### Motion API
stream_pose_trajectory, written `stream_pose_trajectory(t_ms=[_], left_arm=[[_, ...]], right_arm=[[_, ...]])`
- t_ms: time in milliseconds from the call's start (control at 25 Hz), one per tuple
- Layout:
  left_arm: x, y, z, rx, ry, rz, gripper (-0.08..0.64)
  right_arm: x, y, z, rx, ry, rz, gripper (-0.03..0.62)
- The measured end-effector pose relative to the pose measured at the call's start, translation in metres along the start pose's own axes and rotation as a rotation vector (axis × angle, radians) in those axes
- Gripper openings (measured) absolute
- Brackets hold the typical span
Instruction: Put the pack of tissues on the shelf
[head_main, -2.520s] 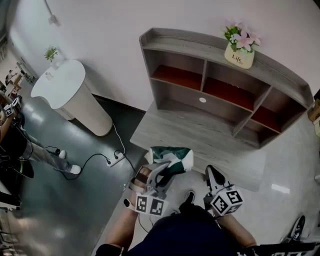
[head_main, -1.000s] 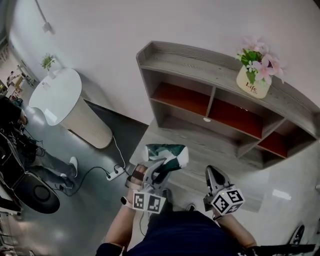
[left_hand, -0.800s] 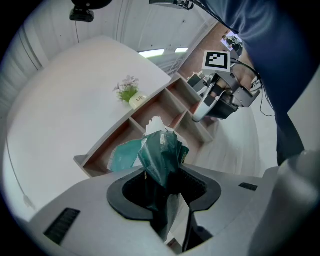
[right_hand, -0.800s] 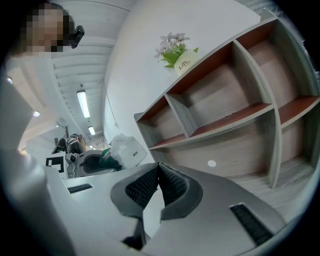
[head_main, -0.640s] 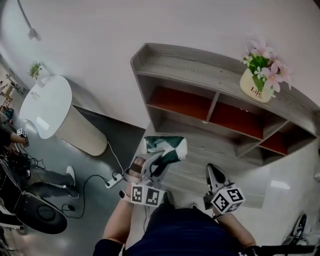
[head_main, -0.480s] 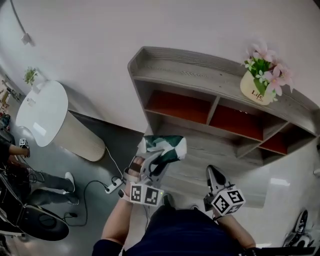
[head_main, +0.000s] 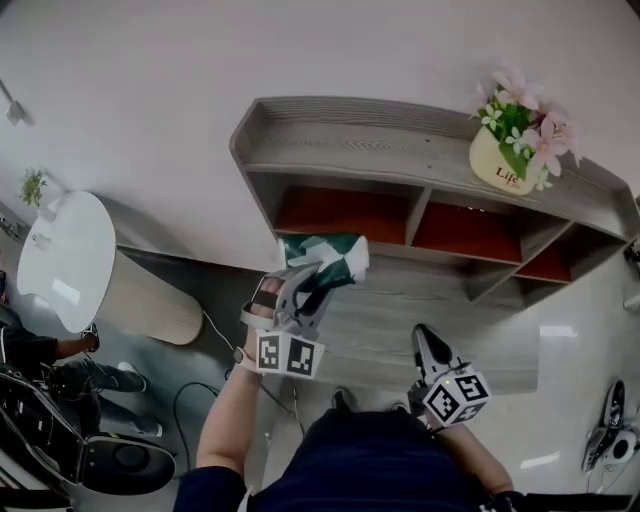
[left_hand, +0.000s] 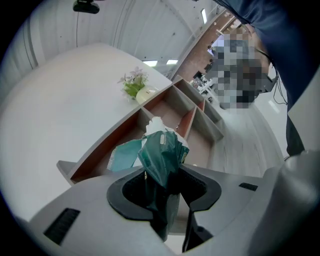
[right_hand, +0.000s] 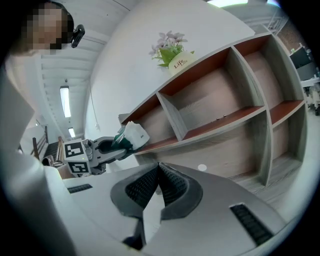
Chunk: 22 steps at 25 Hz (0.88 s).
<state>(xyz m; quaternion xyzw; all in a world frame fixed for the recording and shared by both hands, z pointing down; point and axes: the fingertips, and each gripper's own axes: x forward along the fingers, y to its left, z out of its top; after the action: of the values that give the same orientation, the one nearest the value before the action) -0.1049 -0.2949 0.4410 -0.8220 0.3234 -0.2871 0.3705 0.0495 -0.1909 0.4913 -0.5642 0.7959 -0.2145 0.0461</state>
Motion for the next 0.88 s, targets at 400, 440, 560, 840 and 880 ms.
stream_pose_trajectory(t_ms=[400, 440, 560, 840, 880], left_arm=[[0.054, 0.042, -0.012, 0.04, -0.083, -0.011, 0.161], [0.06, 0.043, -0.016, 0.037, -0.089, -0.009, 0.161], [0.073, 0.048, -0.027, 0.034, -0.08, -0.014, 0.161], [0.095, 0.056, -0.045, 0.017, 0.044, -0.038, 0.163], [0.096, 0.056, -0.046, 0.018, 0.053, -0.041, 0.163]], right_arm=[[-0.003, -0.003, -0.005, -0.016, 0.0, -0.106, 0.011], [-0.002, -0.005, -0.007, -0.021, -0.001, -0.114, 0.011], [-0.002, -0.005, -0.011, -0.021, 0.002, -0.134, 0.011], [0.003, 0.003, -0.012, -0.006, 0.016, -0.15, 0.011], [0.003, 0.005, -0.013, -0.006, 0.019, -0.151, 0.011]])
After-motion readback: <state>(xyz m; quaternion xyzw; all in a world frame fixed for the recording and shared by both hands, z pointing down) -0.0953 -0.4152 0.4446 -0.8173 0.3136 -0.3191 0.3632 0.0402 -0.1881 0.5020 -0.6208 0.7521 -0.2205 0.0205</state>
